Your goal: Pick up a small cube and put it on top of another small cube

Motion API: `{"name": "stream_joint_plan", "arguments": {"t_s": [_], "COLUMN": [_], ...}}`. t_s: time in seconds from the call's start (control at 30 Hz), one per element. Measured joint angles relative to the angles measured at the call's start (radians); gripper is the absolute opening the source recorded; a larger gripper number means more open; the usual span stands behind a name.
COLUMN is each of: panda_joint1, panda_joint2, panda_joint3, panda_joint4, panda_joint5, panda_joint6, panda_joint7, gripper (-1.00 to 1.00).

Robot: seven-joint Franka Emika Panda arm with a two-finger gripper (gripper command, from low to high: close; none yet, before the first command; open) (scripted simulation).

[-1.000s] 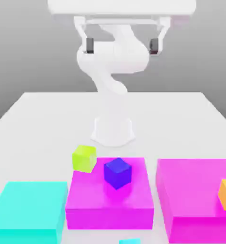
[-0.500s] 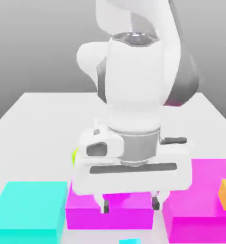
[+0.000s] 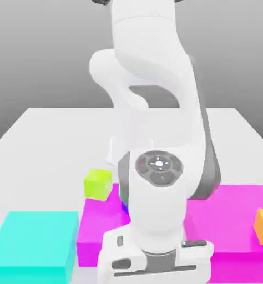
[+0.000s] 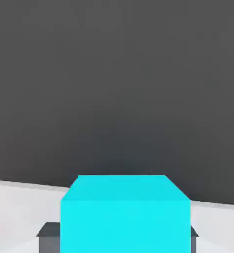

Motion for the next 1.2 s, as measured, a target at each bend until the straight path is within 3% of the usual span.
{"name": "stream_joint_plan", "arguments": {"t_s": [0.17, 0.83, 1.03, 1.07, 1.2], "panda_joint1": [-0.005, -0.039, -0.051, -0.051, -0.051], "panda_joint2": [-0.169, -0.892, -0.78, -0.759, -0.759], "panda_joint3": [0.005, 0.013, 0.024, 0.025, 0.025], "panda_joint4": [-0.06, -0.55, -0.624, -0.63, -0.63], "panda_joint5": [0.017, 0.063, 0.061, 0.06, 0.06], "panda_joint6": [-0.109, -0.341, -0.155, -0.128, -0.128], "panda_joint7": [0.005, 0.226, 0.246, 0.247, 0.247], "gripper": [-1.0, -1.0, -1.0, 1.0, 1.0]}}
